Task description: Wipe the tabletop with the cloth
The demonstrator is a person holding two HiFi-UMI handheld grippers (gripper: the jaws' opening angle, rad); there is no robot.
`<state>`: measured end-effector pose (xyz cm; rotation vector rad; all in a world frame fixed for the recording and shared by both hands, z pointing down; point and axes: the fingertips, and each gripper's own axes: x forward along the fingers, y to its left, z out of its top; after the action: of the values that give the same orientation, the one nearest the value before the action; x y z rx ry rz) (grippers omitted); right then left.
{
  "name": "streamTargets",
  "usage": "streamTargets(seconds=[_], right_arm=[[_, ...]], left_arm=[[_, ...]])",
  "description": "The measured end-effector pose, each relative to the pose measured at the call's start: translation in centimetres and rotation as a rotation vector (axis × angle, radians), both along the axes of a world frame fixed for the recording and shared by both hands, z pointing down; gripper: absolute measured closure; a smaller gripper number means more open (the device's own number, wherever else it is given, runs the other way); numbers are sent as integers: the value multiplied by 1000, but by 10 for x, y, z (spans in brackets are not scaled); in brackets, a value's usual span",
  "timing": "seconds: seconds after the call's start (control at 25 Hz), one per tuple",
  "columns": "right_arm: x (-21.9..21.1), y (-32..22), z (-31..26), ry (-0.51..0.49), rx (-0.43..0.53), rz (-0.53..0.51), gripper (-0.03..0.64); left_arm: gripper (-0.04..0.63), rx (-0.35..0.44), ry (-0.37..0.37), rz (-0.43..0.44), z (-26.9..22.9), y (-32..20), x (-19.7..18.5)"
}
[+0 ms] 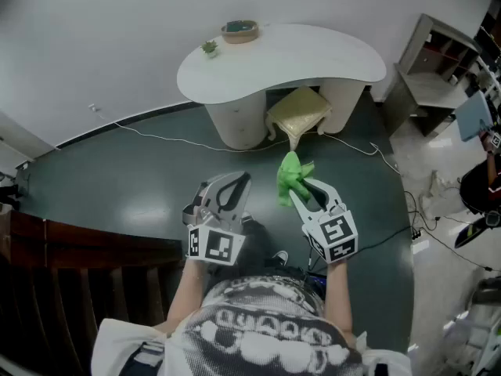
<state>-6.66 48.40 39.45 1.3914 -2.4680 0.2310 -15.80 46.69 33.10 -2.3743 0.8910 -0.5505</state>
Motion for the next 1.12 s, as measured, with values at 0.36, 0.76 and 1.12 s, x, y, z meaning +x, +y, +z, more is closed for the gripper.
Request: streamTargets(seconds=[0.36, 0.76, 1.12], right_arm=[[-14, -2, 11, -12, -18, -33, 499], [-31, -16, 22, -40, -50, -57, 499], [-8, -84, 41, -37, -86, 17, 499]], left_arm=[[577, -12, 1, -38, 9, -1, -15], [577, -47, -26, -75, 23, -26, -34], [577, -79, -14, -2, 41, -88, -13]])
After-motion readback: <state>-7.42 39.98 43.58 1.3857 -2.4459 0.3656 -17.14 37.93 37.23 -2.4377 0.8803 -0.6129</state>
